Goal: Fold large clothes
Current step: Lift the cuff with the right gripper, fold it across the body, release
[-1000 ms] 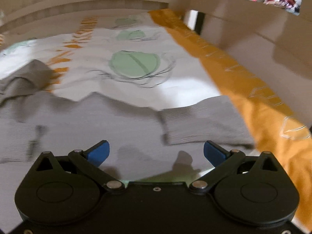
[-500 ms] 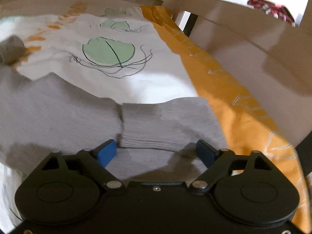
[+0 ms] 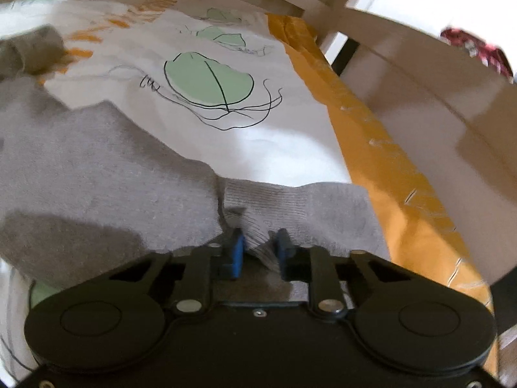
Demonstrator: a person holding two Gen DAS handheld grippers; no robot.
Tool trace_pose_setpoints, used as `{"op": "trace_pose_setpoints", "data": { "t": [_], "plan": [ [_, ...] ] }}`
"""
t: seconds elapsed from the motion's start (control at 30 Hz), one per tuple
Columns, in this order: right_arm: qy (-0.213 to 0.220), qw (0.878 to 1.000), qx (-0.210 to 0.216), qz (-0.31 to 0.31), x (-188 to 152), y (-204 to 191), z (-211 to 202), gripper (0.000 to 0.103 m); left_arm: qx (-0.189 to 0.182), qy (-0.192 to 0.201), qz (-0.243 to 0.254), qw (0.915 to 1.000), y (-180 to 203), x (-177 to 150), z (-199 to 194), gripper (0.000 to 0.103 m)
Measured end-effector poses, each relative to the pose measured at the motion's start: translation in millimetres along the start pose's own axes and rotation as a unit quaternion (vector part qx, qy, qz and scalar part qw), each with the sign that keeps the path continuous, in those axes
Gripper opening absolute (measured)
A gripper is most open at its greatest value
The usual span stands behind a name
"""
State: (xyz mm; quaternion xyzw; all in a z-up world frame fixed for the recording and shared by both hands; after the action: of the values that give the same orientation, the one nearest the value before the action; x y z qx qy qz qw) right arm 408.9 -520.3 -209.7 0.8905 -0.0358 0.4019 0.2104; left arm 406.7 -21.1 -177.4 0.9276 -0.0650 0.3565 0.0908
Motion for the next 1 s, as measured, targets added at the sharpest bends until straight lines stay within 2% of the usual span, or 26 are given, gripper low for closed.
{"op": "trace_pose_setpoints", "data": {
  "t": [0.13,0.23,0.43,0.57,0.73,0.8,1.0],
  "plan": [
    [-0.009,0.993,0.033,0.110,9.2,18.2,-5.1,0.020,-0.013,-0.001,-0.020,0.9997,-2.8,7.5,-6.6,0.101],
    [0.002,0.978,0.074,0.194,24.0,24.2,-20.7,0.020,-0.025,0.005,-0.038,0.9990,-4.3,15.9,-14.9,0.101],
    [0.022,0.946,0.157,0.282,67.9,-1.8,-65.6,0.020,-0.035,0.034,-0.034,0.9982,-6.5,39.1,-41.5,0.101],
    [0.033,0.929,0.218,0.298,107.6,-43.6,-98.5,0.020,-0.043,0.053,-0.035,0.9971,-15.6,52.8,-60.6,0.101],
    [0.050,0.919,0.285,0.268,159.4,-110.1,-144.5,0.020,-0.047,0.069,-0.070,0.9941,-41.4,62.9,-76.6,0.101],
    [0.054,0.911,0.316,0.260,176.5,-142.2,-162.4,0.020,-0.050,0.075,-0.088,0.9921,-52.5,67.3,-81.9,0.101],
    [0.059,0.894,0.386,0.222,202.9,-244.1,-199.4,0.020,-0.047,0.102,-0.133,0.9848,-84.6,80.6,-98.5,0.101]
  ]
}}
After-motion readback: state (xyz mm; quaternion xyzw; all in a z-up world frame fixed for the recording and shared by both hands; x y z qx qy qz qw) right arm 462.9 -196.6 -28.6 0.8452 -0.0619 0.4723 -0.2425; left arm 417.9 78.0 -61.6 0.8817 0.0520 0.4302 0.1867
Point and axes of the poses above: each gripper's, at about its wrist camera, not at the fingertips, and z roughly the way its jaws point, y to its right, x to its top, the point moved 9 cm from there along z, roughly the way its jaws point, and after that the axes turned 5 degrees about y, right-handed, at the moved point
